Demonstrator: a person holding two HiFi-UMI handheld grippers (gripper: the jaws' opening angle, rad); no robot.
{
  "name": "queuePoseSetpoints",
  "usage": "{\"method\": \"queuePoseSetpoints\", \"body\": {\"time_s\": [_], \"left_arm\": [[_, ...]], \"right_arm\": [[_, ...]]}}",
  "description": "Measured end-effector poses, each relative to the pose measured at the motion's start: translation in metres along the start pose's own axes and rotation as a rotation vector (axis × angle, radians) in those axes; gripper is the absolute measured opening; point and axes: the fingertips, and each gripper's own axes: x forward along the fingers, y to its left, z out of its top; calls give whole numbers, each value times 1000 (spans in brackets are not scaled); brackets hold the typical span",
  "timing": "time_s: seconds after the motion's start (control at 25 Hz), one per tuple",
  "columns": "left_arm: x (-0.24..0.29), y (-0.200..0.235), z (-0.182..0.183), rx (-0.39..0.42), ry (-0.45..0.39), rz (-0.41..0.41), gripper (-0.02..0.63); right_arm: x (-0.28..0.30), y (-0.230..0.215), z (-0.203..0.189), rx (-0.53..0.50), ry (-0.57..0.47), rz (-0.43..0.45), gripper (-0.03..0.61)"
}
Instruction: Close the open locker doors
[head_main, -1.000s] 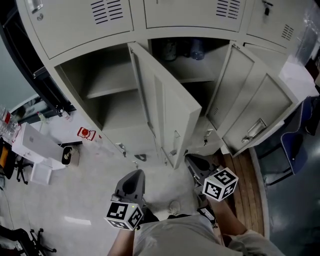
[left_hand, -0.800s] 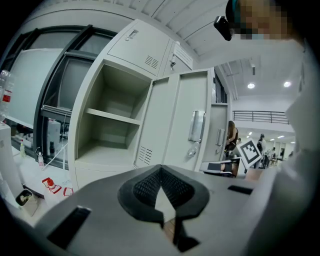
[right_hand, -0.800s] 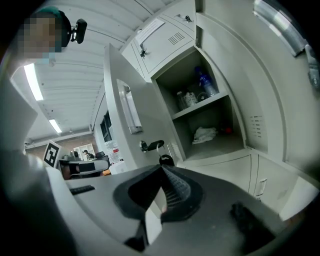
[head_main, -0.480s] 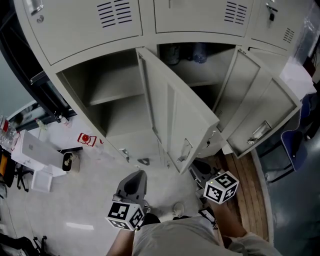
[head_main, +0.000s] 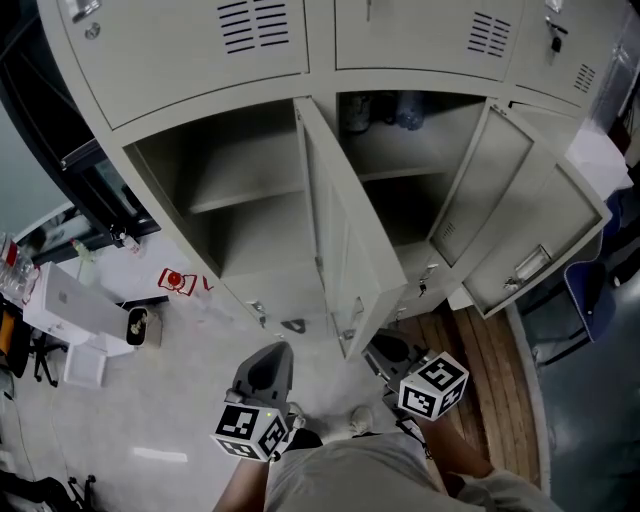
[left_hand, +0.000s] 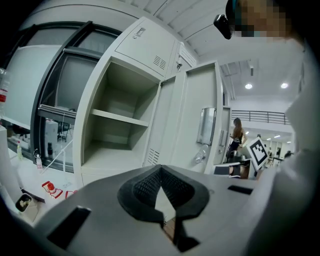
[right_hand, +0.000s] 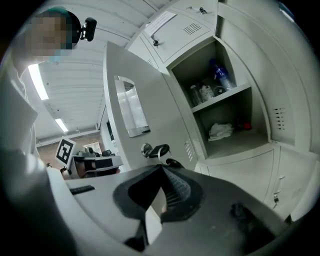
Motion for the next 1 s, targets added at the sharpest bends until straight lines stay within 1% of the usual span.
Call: {"method": "queuePoseSetpoints", "body": {"time_s": [0.44,1.0], "left_arm": [[-12,39,7,-5,-3,-5,15],[-27,99,16,9,0,-31,15]], "right_arm": [[43,42,-7,-3,18,51,26],[99,80,-9,-5,10,48,26]]}}
